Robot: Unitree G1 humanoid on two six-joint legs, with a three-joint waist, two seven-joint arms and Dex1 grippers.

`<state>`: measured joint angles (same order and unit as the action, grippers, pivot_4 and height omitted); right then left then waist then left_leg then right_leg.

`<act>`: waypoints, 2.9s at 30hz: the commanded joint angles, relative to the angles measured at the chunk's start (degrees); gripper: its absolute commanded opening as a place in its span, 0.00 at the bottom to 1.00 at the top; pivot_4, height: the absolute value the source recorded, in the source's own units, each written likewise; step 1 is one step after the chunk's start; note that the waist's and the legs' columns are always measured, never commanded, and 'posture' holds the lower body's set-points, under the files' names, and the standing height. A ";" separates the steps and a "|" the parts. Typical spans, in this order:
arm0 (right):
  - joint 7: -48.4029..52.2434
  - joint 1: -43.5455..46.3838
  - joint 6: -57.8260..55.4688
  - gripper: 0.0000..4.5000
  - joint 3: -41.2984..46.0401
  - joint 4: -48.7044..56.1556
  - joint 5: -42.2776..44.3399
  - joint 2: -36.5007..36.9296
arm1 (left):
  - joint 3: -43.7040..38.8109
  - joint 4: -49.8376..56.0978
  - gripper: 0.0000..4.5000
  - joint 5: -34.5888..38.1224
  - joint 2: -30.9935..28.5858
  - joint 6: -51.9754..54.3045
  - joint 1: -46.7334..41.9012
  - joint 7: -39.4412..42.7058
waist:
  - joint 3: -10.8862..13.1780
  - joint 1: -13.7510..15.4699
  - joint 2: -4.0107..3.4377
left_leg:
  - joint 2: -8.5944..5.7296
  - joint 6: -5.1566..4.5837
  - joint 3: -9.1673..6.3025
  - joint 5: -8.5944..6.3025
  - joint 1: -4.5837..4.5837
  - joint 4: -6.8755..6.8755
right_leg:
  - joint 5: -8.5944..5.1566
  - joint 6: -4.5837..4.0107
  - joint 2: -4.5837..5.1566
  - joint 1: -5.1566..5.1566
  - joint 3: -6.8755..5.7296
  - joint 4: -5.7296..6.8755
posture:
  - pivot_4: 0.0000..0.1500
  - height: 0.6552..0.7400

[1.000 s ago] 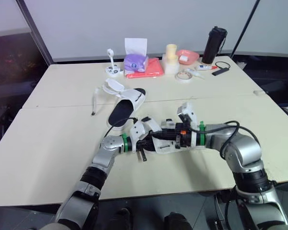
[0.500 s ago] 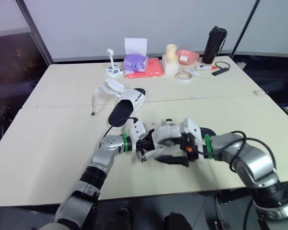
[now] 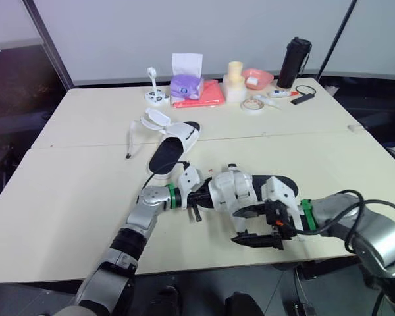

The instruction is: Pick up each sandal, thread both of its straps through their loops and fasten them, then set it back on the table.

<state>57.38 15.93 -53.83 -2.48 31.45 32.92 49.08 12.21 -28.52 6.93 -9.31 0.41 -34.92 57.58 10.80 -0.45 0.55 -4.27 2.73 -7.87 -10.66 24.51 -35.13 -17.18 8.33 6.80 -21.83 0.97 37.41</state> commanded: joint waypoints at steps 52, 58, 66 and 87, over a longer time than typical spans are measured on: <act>-17.47 30.12 -23.11 0.01 11.10 -31.66 18.14 -18.79 | 1.82 -0.08 0.00 -1.28 0.83 -1.09 1.46 -0.65 | -0.01 0.86 -0.03 | -0.01 -0.06 0.04 -0.01 0.00 0.08 | 0.04 -0.06 -0.01 -0.03 0.00 -0.06 | 1.00 1.00; -14.01 28.95 -21.29 0.01 7.48 -34.33 16.62 -18.45 | 1.68 1.24 0.00 -1.15 0.25 -0.73 2.54 -0.85 | -0.01 0.54 -0.03 | -0.01 -0.06 0.04 -0.02 -0.01 0.07 | 0.04 -0.06 -0.03 -0.04 0.00 -0.03 | 1.00 1.00; -10.28 27.00 -18.62 0.01 4.24 -36.25 14.17 -18.04 | 1.84 1.87 0.00 -1.07 0.10 -0.32 2.76 -1.09 | -0.01 -0.20 -0.03 | -0.01 -0.06 0.02 -0.01 -0.01 0.06 | 0.04 -0.06 -0.03 -0.02 -0.01 -0.03 | 1.00 1.00; -6.00 33.11 -15.62 0.01 5.96 -44.62 11.22 -19.76 | 2.02 2.33 0.00 -1.01 0.08 -0.11 2.94 -1.21 | -0.01 -0.27 -0.03 | -0.01 -0.06 0.02 -0.02 -0.02 0.05 | 0.04 -0.06 -0.03 -0.03 -0.01 -0.01 | 1.00 1.00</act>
<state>50.87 46.60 -69.59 0.94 -13.30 42.45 29.88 12.71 -26.28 6.73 -9.42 -0.40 -32.84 56.28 10.78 -0.72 0.52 -4.28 2.67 -7.85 -10.67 24.49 -35.08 -17.14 8.27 6.77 -21.86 0.97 37.41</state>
